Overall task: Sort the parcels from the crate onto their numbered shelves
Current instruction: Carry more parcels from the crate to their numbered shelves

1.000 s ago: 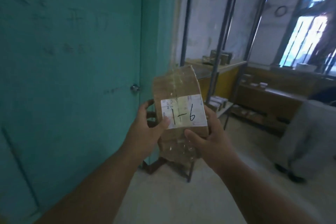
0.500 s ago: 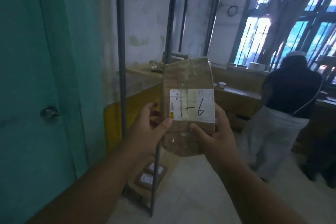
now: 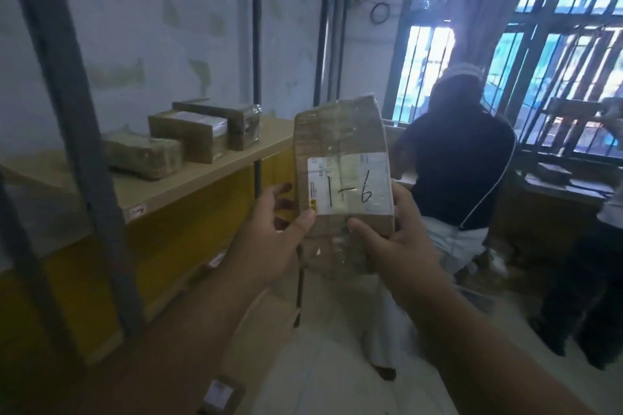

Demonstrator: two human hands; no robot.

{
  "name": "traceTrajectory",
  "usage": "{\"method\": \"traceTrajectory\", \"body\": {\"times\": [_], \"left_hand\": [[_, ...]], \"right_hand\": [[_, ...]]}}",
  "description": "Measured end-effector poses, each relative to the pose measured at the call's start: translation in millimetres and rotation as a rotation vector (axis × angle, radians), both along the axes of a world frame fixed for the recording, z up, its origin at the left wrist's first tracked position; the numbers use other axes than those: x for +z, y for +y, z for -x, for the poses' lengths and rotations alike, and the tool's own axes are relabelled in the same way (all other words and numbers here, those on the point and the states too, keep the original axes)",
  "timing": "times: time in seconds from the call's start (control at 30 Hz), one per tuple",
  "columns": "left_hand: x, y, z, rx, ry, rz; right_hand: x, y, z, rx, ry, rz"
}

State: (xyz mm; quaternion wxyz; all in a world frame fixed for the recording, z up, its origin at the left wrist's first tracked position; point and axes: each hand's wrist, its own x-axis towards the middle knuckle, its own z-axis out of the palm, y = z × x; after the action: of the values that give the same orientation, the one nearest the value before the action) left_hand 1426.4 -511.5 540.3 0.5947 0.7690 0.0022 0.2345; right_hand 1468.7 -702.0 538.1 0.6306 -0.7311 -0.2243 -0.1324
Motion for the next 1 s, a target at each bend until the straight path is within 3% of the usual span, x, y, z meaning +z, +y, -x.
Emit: {"method": "traceTrajectory", "body": {"times": [0.17,0.57,0.73,0.9,1.0], "left_hand": [[21.8,-1.3,-109.9,0.033,-0.029,0.052],[38.1,39.2,-322.4,0.194,-0.078,-0.089],[51.9,49.4,-360.6,0.307,-0.009,-0.398],[61.3,51.0,-399.2,0.659,-0.013,-0.582],[63.6,48.3,-414.4,0.849,0.089,-0.650]], "right_hand": [[19.9,3.6,-126.7,0.087,0.028,0.025],[61.7,62.7,-375.8,0.210,-0.012,0.012],[77.6,90.6,-453.4,0.439,0.063,-0.035],[82.3,144.7,-528.5,0.692,0.094,0.041],[86.7,179.1,-563.0,0.804,0.021,0.170]]}}
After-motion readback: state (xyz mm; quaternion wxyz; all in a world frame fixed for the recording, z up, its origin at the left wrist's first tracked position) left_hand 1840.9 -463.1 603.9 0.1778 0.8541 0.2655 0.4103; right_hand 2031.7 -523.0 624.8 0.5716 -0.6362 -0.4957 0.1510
